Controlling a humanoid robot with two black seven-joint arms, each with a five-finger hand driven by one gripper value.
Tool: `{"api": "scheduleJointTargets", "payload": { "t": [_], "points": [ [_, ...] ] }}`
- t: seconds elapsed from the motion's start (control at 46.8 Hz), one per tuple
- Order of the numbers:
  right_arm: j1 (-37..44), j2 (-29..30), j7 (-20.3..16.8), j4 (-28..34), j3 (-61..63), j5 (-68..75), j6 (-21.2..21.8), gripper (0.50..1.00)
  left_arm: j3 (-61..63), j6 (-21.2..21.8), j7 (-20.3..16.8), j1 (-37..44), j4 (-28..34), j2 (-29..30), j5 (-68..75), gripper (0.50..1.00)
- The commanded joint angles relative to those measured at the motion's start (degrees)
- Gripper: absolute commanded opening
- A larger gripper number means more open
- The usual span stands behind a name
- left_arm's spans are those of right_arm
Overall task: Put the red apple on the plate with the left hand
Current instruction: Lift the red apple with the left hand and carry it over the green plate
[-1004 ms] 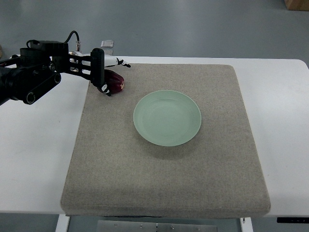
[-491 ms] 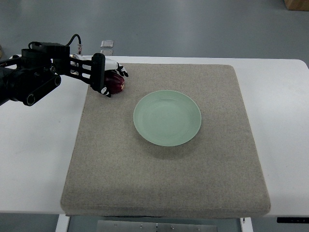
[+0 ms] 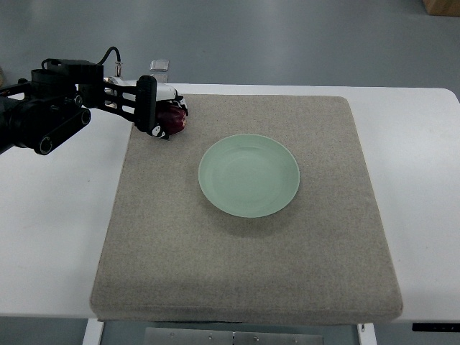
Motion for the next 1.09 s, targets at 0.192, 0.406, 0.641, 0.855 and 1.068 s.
{"api": "scheduleJointTargets", "payload": {
  "t": [0.192, 0.406, 0.641, 0.855, 1.068],
  "points": [
    [0.0, 0.0, 0.0, 0.0, 0.0, 0.0, 0.0, 0.964, -1.0, 0.0, 0.0, -2.1, -6.0, -0.1, -0.6, 0.692],
    [0.0, 0.0, 0.0, 0.0, 0.0, 0.0, 0.0, 0.964, -1.1, 0.0, 0.1, -2.3, -12.9, -0.1, -0.6, 0.698],
    [0.0, 0.0, 0.0, 0.0, 0.0, 0.0, 0.0, 0.964, -1.3, 0.0, 0.0, -2.1, -18.3, -0.1, -0.7, 0.701],
    [0.0, 0.0, 0.0, 0.0, 0.0, 0.0, 0.0, 0.964, -1.1, 0.0, 0.0, -1.6, -19.8, -1.0, -0.6, 0.707],
    [0.0, 0.0, 0.0, 0.0, 0.0, 0.0, 0.0, 0.964, -1.0, 0.0, 0.0, -0.9, -19.8, -3.4, -0.8, 0.728]
  ]
}}
